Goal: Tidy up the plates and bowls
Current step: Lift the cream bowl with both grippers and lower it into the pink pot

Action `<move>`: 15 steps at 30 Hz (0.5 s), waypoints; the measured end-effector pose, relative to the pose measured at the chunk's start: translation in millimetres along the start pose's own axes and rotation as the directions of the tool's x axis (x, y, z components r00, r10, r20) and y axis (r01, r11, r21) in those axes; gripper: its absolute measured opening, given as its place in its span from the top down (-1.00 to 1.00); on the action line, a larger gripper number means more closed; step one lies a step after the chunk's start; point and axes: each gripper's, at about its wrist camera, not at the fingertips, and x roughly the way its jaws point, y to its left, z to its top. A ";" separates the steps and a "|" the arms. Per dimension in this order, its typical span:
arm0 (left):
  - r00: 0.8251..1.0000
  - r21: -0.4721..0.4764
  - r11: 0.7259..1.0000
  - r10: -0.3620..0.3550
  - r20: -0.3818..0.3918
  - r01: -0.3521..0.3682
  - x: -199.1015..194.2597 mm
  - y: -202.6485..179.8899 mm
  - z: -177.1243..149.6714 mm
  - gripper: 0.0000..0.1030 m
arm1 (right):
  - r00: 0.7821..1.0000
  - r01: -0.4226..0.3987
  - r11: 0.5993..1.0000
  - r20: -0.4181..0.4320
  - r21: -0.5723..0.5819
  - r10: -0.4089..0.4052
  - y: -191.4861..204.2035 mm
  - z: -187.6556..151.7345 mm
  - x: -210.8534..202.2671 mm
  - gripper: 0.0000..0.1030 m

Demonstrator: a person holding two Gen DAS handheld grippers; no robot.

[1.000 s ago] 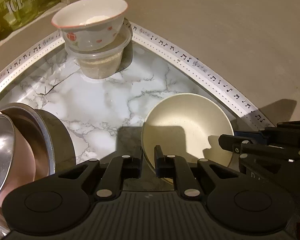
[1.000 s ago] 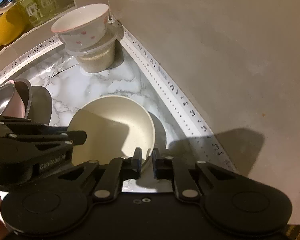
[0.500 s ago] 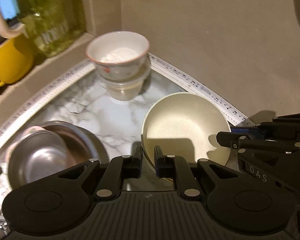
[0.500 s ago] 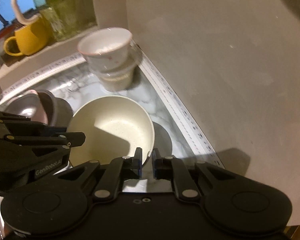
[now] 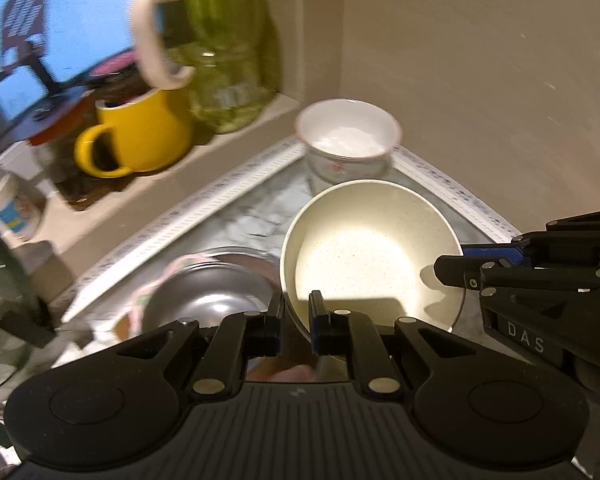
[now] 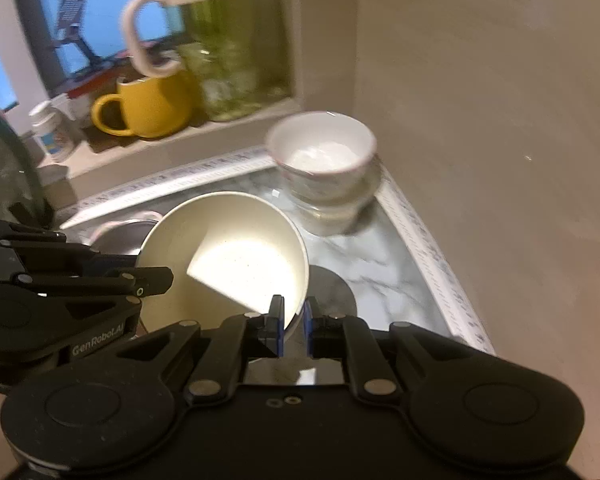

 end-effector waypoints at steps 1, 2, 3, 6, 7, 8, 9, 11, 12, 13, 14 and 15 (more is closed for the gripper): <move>1.000 -0.005 1.000 0.008 0.001 -0.008 -1.6 5.4 -0.8 0.78 | 1.000 -0.007 1.000 0.003 -0.008 0.007 5.2 1.9 -0.4 0.80; 1.000 -0.009 1.000 0.018 0.002 -0.018 -3.5 11.7 -1.6 0.78 | 1.000 -0.015 1.000 0.004 -0.013 0.015 10.9 4.8 0.0 0.80; 1.000 -0.015 0.999 0.029 0.003 -0.028 -4.6 17.8 -2.7 0.78 | 1.000 -0.024 1.000 0.006 -0.020 0.024 16.0 8.0 0.4 0.80; 0.998 -0.038 0.998 0.057 -0.001 -0.057 -9.0 36.2 -6.6 0.78 | 0.999 -0.043 0.998 0.012 -0.042 0.044 33.2 17.6 2.5 0.80; 0.998 -0.045 0.997 0.067 -0.003 -0.068 -9.7 41.1 -7.7 0.78 | 0.999 -0.050 0.997 0.014 -0.051 0.051 38.3 20.4 3.2 0.80; 0.997 -0.051 0.996 0.076 -0.004 -0.076 -10.3 46.7 -8.7 0.78 | 0.998 -0.055 0.997 0.017 -0.060 0.056 44.2 23.0 3.6 0.80; 0.996 -0.057 0.995 0.084 -0.006 -0.084 -10.7 52.1 -9.8 0.78 | 0.998 -0.062 0.996 0.018 -0.067 0.063 49.7 25.8 5.0 0.80; 0.995 -0.064 0.993 0.099 -0.012 -0.099 -10.7 61.3 -12.0 0.78 | 0.997 -0.075 0.994 0.017 -0.077 0.077 59.5 29.9 6.7 0.80; 0.994 -0.066 0.992 0.105 -0.015 -0.106 -9.7 65.0 -13.1 0.78 | 0.997 -0.079 0.993 0.018 -0.084 0.081 64.8 31.7 7.9 0.80; 0.994 -0.069 0.991 0.111 -0.019 -0.112 -8.9 68.5 -13.9 0.78 | 0.996 -0.083 0.993 0.017 -0.089 0.085 69.8 32.8 9.4 0.80; 0.993 -0.071 0.990 0.117 -0.026 -0.119 -7.2 72.5 -14.8 0.78 | 0.996 -0.088 0.992 0.014 -0.093 0.090 74.5 34.1 12.1 0.80; 0.992 -0.076 0.990 0.121 -0.033 -0.123 -5.7 76.6 -15.9 0.78 | 0.996 -0.092 0.991 0.010 -0.096 0.093 77.6 34.6 14.0 0.80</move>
